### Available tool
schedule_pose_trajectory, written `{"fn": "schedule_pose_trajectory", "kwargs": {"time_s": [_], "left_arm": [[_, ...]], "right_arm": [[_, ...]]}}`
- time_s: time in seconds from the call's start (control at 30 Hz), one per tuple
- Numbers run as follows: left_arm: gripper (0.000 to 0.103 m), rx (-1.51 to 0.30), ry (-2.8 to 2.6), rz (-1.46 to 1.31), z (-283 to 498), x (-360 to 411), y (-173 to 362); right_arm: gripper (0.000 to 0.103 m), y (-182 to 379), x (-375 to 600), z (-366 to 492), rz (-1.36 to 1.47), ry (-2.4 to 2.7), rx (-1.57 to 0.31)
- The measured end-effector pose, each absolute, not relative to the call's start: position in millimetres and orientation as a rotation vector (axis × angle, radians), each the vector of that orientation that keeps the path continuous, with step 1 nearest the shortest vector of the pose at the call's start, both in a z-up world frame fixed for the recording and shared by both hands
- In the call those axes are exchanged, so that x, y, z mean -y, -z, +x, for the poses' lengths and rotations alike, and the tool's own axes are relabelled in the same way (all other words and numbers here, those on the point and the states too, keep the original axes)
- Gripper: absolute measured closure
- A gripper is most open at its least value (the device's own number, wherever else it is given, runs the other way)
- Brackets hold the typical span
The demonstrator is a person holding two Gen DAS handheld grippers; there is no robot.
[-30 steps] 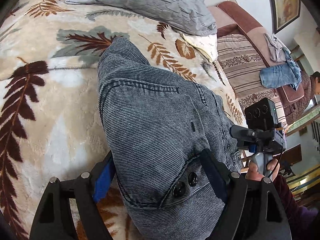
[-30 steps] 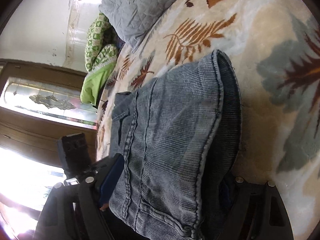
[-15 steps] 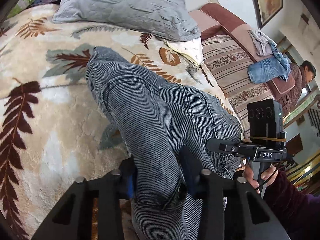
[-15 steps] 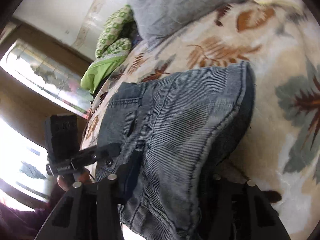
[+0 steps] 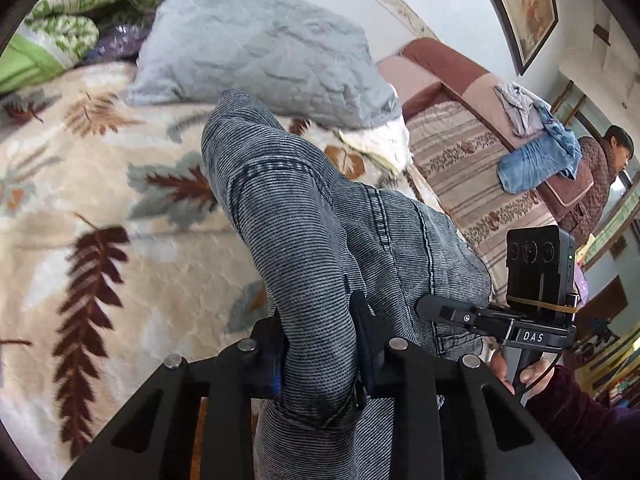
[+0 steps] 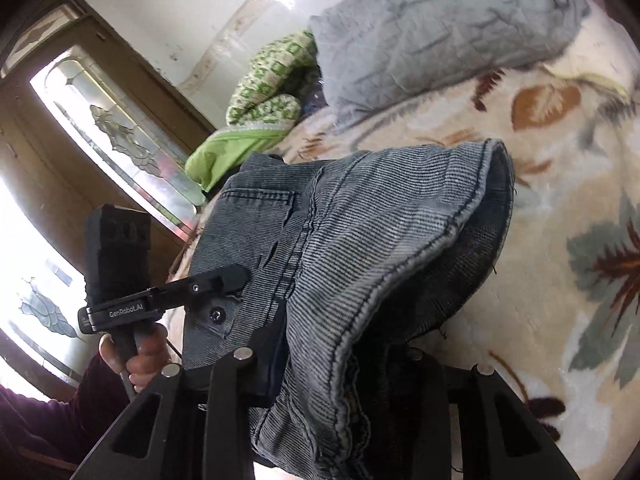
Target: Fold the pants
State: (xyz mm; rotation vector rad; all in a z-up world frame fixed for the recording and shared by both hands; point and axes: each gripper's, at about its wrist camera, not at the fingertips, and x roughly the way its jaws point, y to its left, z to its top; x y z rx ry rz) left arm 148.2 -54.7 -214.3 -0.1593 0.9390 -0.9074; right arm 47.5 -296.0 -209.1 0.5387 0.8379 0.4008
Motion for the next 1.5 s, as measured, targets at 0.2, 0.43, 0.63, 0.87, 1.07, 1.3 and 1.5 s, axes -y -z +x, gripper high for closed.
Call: {"fn": "schedule_pose_trajectory", "kwargs": {"time_s": [0.2,0.43,0.63,0.87,1.07,1.3,1.5], "left_arm": [[0.074,-0.901,0.832,-0.134,166.1,48.0,186.8],[0.074,-0.854,0.745,-0.147,211.7,43.2,162.0],[0.074,-0.903,0.665,-0.111,240.5,53.2,180.7],[0.073,-1.073,0.558,-0.088,277.3,61.7,242.5],[0.025,-1.105,0.439,-0.106,296.6,50.3,267.6],[0.024,-1.029,0.325,-0.068,264.1,39.3,235.1],[0.023,-0.857,0.217,-0.034,198.0,27.5,170.6]], "right_arm": [[0.066,190.3,293.3,79.0,0.554,-0.437,-0.771],[0.066,178.5,290.1,130.5,0.583,-0.477,-0.713],[0.066,203.0,292.8,168.7,0.658,-0.477,-0.751],[0.066,263.9,296.0,205.1,0.772,-0.404,-0.917],[0.042,287.6,303.5,215.1,0.783,-0.317,-0.956],[0.038,257.0,304.6,191.7,0.67,-0.223,-0.891],[0.036,181.4,305.4,121.1,0.573,-0.17,-0.686]]}}
